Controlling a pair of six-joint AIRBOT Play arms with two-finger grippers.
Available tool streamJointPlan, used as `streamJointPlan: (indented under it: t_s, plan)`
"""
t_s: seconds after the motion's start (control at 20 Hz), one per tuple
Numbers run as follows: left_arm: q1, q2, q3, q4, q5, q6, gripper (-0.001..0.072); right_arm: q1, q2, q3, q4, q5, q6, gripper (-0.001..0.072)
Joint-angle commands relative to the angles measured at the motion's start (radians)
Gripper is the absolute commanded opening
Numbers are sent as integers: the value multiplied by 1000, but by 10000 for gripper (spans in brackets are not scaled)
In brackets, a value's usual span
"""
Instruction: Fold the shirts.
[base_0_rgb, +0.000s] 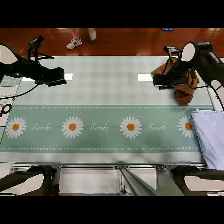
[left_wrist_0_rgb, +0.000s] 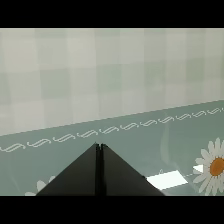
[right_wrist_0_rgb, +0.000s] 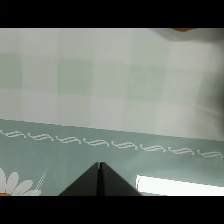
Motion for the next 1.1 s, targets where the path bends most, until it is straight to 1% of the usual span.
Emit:
streamJointPlan:
  t_s: [0.0, 0.75, 1.05]
  plan:
    - [0, -1, 0, 0, 0, 0, 16, 1, 0, 1, 0, 0, 0, 25]
    - [0, -1, 0, 0, 2, 0, 15, 1, 0, 1, 0, -2, 0, 26]
    - [0, -1, 0, 0, 109, 0, 16, 1, -1, 1, -11, -152, -1, 26]
